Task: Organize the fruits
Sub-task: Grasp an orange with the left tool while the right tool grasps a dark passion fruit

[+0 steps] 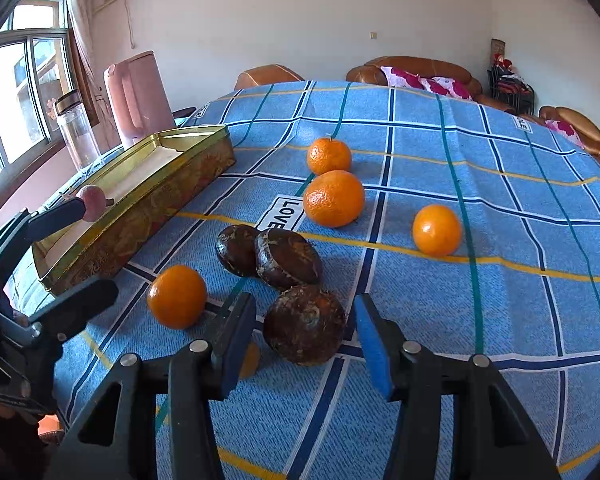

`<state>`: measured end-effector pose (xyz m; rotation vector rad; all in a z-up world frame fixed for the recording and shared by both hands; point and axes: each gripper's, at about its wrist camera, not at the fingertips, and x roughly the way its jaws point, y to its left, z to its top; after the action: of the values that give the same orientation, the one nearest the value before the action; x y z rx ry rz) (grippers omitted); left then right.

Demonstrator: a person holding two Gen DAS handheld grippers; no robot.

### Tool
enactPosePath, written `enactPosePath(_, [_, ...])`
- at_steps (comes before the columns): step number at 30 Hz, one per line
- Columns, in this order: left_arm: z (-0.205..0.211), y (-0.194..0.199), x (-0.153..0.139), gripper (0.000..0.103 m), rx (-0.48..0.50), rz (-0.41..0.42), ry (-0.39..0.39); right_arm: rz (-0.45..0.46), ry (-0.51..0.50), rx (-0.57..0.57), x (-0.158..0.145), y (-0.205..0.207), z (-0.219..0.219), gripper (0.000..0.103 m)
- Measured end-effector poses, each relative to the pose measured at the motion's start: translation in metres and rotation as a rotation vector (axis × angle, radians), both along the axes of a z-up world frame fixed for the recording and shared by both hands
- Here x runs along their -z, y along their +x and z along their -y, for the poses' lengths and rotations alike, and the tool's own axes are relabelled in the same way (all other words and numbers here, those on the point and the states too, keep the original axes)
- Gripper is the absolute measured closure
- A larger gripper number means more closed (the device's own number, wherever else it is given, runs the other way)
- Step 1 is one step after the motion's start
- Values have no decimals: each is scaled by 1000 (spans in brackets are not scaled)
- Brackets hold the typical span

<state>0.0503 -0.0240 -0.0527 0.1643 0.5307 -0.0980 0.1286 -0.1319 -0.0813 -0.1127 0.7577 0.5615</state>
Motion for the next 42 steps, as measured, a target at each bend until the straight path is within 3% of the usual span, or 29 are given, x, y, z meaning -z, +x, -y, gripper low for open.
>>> enactPosePath(2, [5, 6, 5, 8, 33, -39, -2, -5, 4, -1, 1, 0, 1, 59])
enactPosePath(7, [17, 19, 12, 16, 96, -117, 7, -6, 12, -3, 2, -2, 2, 59])
enactPosePath(9, [20, 25, 16, 27, 124, -156, 10, 5, 20, 4, 0, -3, 4, 59])
enactPosePath(11, [22, 31, 20, 46, 140, -195, 2, 20, 27, 9, -2, -5, 7, 59])
enactPosePath(16, [21, 35, 26, 50, 179, -253, -20, 54, 40, 11, -4, -11, 10, 59])
enactPosePath(19, [18, 36, 27, 62, 180, -262, -41, 64, 42, 8, -5, -12, 9, 59])
enactPosePath(34, [1, 19, 11, 63, 130, -93, -111, 153, 74, 0, -13, -24, 11, 59])
enactPosePath(42, [-1, 8, 6, 63, 107, -8, -97, 196, 83, -10, -15, -31, 12, 59])
